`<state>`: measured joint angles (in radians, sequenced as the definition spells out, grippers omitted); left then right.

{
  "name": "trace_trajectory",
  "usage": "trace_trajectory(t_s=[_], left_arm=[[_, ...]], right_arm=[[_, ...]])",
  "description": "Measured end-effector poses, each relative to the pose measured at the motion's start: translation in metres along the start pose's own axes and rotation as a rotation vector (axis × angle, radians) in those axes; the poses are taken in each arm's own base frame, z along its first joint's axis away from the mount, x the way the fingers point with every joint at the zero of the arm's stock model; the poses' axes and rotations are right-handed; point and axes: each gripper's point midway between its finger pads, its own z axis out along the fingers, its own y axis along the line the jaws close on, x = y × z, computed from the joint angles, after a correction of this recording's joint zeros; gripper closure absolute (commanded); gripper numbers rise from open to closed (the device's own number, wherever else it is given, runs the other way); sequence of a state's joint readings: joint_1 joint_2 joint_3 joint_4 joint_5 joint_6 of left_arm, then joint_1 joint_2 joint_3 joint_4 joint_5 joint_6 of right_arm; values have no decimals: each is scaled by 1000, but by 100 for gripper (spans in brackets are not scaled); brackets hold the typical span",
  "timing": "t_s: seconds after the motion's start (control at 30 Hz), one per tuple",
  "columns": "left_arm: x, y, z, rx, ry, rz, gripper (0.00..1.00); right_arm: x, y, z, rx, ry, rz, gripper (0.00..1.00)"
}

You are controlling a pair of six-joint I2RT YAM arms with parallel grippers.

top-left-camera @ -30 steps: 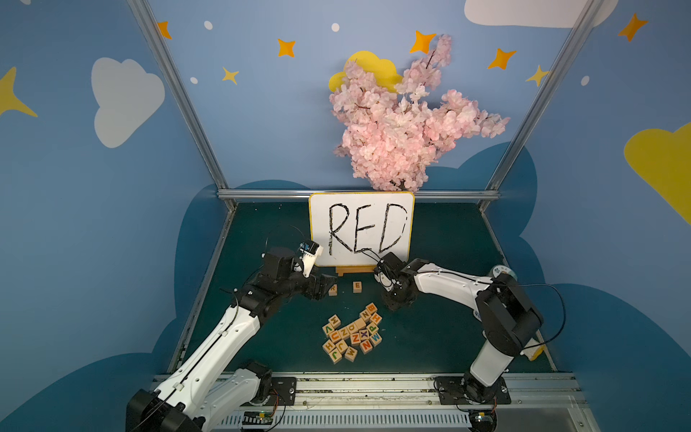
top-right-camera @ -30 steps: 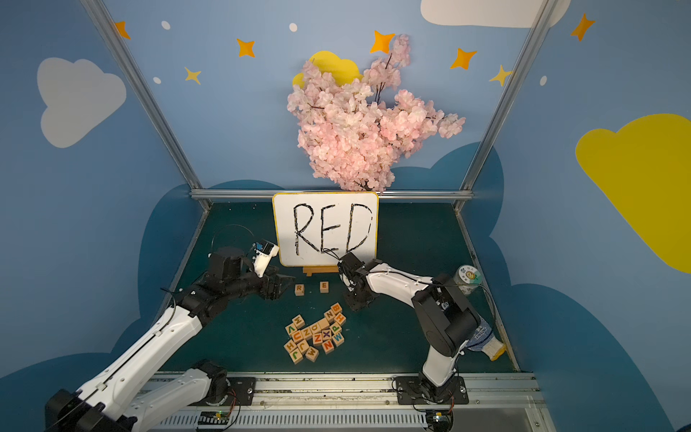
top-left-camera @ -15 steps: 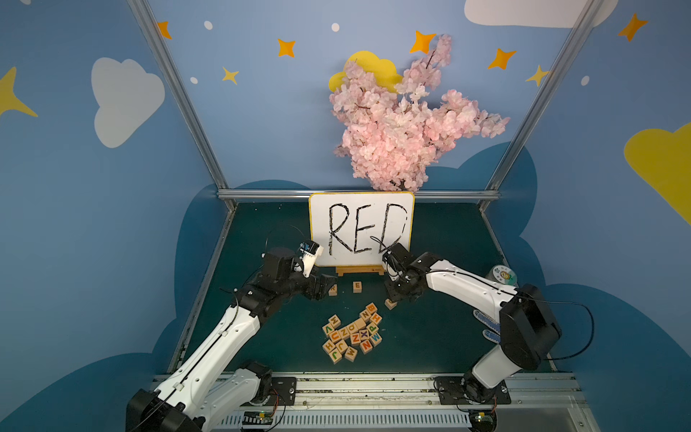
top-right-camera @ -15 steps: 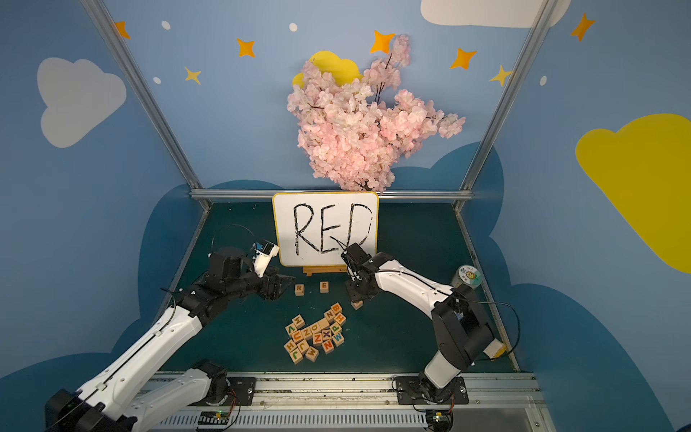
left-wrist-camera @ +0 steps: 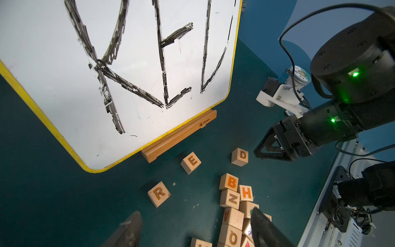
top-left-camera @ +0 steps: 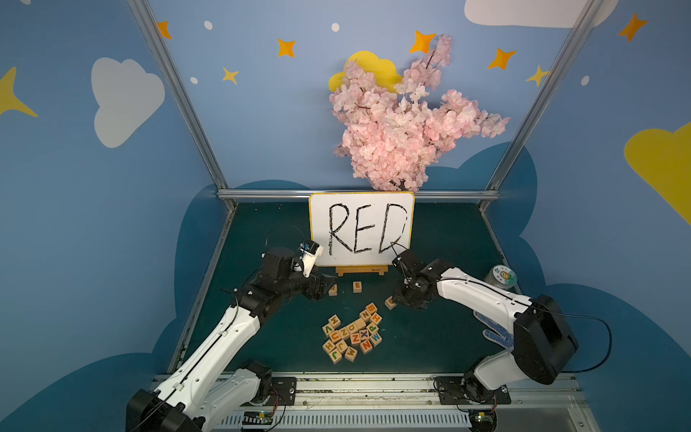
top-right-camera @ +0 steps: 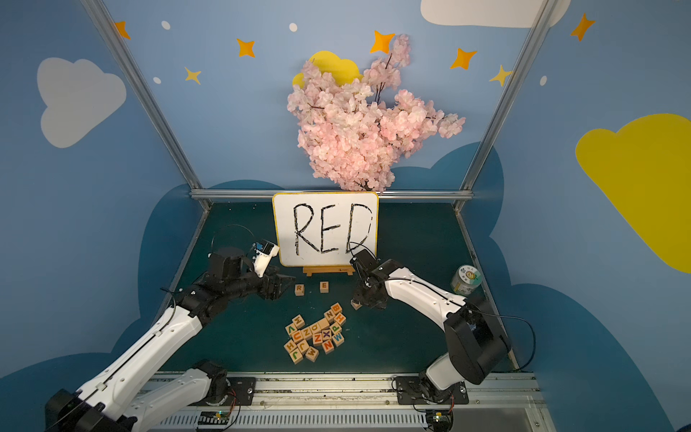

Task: Assemble the uppercase word "red" with letter blocks
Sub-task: Pick up the letter block from the center of the board.

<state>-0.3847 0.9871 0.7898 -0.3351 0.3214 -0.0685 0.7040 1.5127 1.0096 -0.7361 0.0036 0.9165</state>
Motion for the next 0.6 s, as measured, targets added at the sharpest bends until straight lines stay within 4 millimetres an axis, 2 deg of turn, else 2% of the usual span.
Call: trace_trajectory(t_s=[0.33,0.6], left_arm=[[-1,0,-1,-4,-5,3,20],[-3,-1,-4,-4,-15,7,20]], right_arm=[[6,11,21,-11,76,154,36],[-5,29,26,-31,88,174,36]])
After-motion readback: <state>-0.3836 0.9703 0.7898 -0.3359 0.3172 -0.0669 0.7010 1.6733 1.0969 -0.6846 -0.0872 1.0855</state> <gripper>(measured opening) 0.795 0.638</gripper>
